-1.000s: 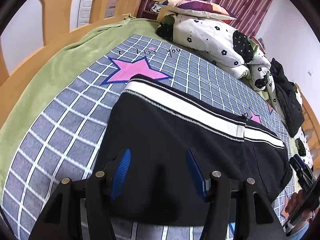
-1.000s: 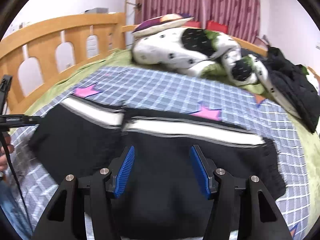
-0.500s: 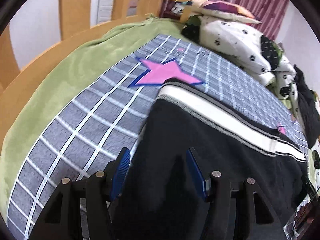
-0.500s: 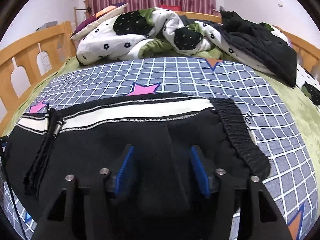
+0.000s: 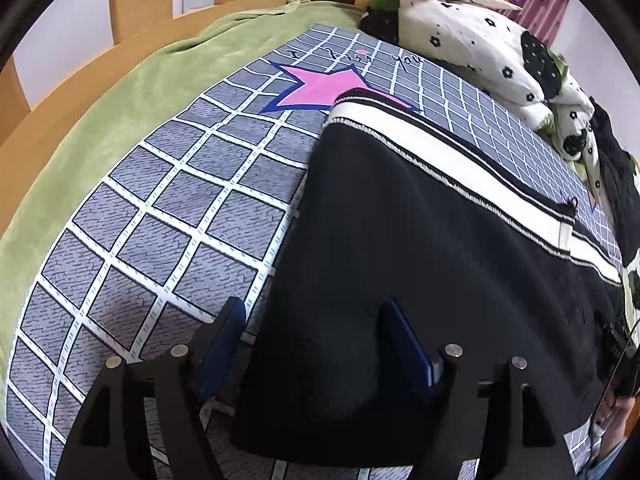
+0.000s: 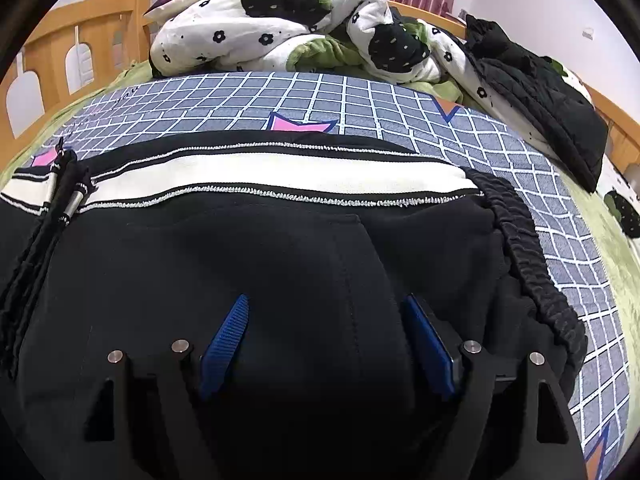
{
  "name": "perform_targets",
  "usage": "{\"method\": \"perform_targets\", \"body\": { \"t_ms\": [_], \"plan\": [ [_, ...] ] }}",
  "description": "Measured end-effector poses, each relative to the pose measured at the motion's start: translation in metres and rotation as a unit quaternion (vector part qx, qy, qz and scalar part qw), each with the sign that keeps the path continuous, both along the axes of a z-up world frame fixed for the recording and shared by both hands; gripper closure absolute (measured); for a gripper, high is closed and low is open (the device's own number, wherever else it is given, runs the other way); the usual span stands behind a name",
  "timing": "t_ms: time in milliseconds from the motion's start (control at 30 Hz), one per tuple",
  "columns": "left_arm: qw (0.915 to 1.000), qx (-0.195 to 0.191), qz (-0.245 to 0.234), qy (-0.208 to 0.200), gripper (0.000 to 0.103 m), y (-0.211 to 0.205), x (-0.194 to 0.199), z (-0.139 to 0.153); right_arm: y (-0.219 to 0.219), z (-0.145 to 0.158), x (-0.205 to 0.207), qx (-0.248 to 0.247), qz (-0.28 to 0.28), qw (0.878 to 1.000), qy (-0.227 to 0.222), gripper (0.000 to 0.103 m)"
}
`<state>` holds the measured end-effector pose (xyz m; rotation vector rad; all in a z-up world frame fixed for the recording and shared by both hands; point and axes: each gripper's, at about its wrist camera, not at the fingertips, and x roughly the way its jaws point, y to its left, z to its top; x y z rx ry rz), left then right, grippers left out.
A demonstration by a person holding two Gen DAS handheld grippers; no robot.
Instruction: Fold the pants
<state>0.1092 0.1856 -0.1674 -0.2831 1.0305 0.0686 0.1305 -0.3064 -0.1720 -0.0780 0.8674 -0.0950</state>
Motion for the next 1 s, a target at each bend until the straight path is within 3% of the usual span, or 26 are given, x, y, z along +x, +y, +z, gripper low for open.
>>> {"method": "perform_targets", "body": {
  "t_ms": [233, 533, 600, 700, 767, 800, 867, 1000],
  "plan": [
    [0.9998, -0.005, -0.018, 0.005, 0.026, 0.001, -0.008, 0.001, -0.002, -0.002, 0.002, 0.015, -0.008, 1.0, 0.001, 0.021],
    [0.9972, -0.065, -0.035, -0.005, 0.025, 0.011, -0.027, -0.004, -0.003, 0.003, 0.002, 0.027, -0.008, 1.0, 0.001, 0.022],
    [0.9966, -0.073, -0.04, -0.007, 0.025, 0.009, -0.028, -0.004, -0.006, 0.009, -0.001, 0.044, -0.014, 0.999, -0.004, 0.026],
    [0.9972, -0.065, -0.036, -0.011, 0.041, 0.003, -0.026, -0.004, -0.015, 0.023, -0.008, 0.096, -0.023, 0.995, -0.017, 0.03],
    [0.9977, -0.061, -0.027, -0.014, 0.06, 0.003, -0.026, -0.001, -0.02, 0.031, -0.013, 0.132, -0.028, 0.99, -0.027, 0.03],
    [0.9977, -0.062, -0.021, -0.015, 0.064, 0.003, -0.025, 0.002, -0.023, 0.036, -0.017, 0.146, -0.03, 0.988, -0.035, 0.031],
    [0.9972, -0.067, -0.016, -0.029, 0.078, 0.004, -0.027, 0.016, -0.025, 0.042, -0.021, 0.145, -0.03, 0.988, -0.041, 0.032],
    [0.996, -0.021, -0.024, -0.083, 0.082, -0.02, -0.032, 0.06, -0.028, 0.058, -0.031, 0.132, -0.021, 0.99, -0.054, 0.034]
  ]
}}
